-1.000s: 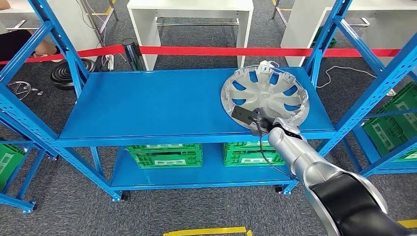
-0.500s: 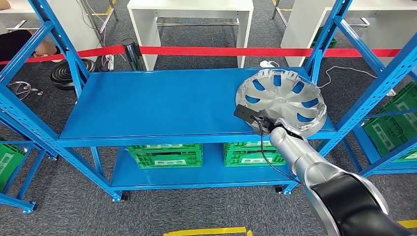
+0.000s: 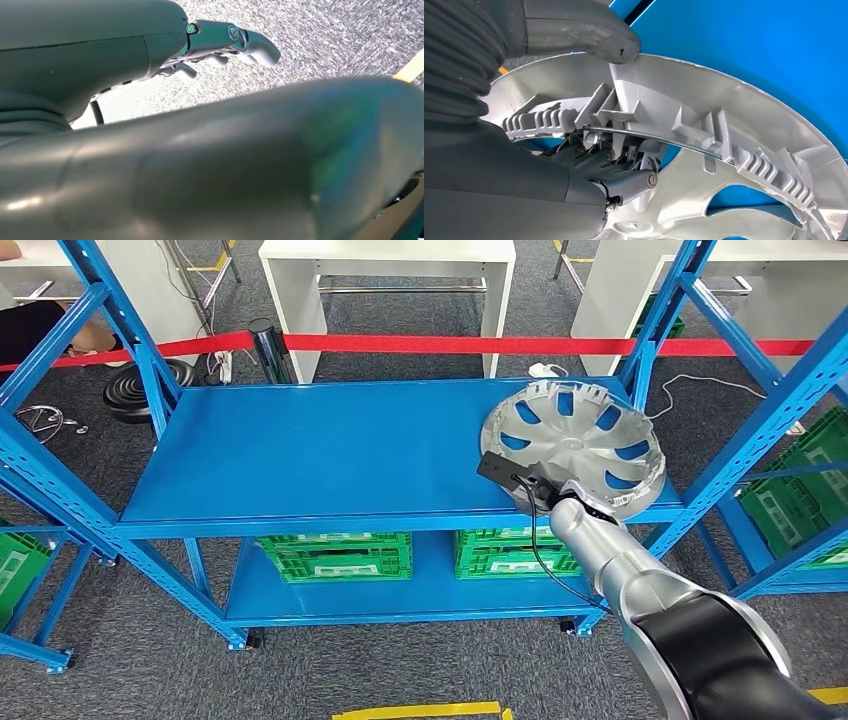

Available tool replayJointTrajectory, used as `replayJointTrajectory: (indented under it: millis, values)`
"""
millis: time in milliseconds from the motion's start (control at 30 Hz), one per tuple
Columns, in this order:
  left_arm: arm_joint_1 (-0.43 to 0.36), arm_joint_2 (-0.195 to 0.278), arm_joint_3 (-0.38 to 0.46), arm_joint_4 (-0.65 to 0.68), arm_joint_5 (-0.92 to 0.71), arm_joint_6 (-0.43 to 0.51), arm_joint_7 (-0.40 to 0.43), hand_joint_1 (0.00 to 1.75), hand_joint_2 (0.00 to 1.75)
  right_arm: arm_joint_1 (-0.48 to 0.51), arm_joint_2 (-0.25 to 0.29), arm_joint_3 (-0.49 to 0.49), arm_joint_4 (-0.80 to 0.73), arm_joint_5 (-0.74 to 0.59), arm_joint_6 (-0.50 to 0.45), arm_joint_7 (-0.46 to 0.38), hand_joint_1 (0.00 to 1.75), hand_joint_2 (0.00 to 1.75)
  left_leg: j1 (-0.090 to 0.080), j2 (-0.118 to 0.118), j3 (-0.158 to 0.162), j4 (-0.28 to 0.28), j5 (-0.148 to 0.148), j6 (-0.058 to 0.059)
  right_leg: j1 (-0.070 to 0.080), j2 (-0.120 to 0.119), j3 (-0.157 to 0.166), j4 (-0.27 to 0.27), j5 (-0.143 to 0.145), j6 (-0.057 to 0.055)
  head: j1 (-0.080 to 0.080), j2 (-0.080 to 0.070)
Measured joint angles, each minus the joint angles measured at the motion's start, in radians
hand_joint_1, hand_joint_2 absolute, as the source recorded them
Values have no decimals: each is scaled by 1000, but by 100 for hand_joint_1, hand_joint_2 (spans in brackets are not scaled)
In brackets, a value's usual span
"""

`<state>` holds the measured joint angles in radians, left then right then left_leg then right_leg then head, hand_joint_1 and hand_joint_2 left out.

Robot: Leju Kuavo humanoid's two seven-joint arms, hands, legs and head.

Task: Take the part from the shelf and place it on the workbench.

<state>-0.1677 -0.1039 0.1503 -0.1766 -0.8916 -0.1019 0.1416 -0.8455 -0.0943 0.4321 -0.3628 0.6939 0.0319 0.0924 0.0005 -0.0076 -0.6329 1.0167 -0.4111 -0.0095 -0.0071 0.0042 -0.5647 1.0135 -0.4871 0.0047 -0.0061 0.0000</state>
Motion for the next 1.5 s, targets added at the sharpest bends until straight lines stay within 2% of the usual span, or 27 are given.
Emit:
replayJointTrajectory:
  millis: [633, 867, 1067, 1233, 1367, 1500]
  values:
    - [-1, -3, 16, 0, -4, 0, -6, 0, 0, -1, 3, -29, 0, -30, -4, -10, 175, 175, 0, 0, 0, 0, 0, 0, 0, 0, 0, 0, 0, 0, 0, 0]
    - [0, -3, 19, 0, -6, 0, -14, 0, 0, -7, -2, -52, -37, -82, -9, -77, 175, 175, 0, 1, 0, 0, 0, 0, 0, 1, -1, 0, 0, 0, 0, 0]
    - [2, -3, 26, 0, -13, -1, -32, 0, 0, -23, -26, -72, -171, -192, 25, -129, 175, 175, 0, -1, -1, 0, 0, 0, 0, 0, -1, 0, 0, 0, 0, 0]
    - [2, -3, 33, 0, -22, -1, -37, 0, 0, -7, -64, -85, -379, -296, 35, -131, 175, 175, 0, -1, -2, 0, 0, 0, 0, 0, -2, 0, 0, 0, 0, 0]
    - [4, -3, 38, 0, -23, -1, -43, 0, 0, 12, -87, -89, -514, -324, 34, -131, 175, 175, 0, -1, -2, 0, -1, -1, 0, 0, -2, 0, -2, 1, 0, 0]
    - [5, -3, 42, 0, -23, -1, -44, 0, 0, 26, -97, -95, -580, -329, 34, -131, 175, 175, 0, -1, -2, -1, -1, -1, 0, 0, -2, 0, -2, 1, 0, 0]
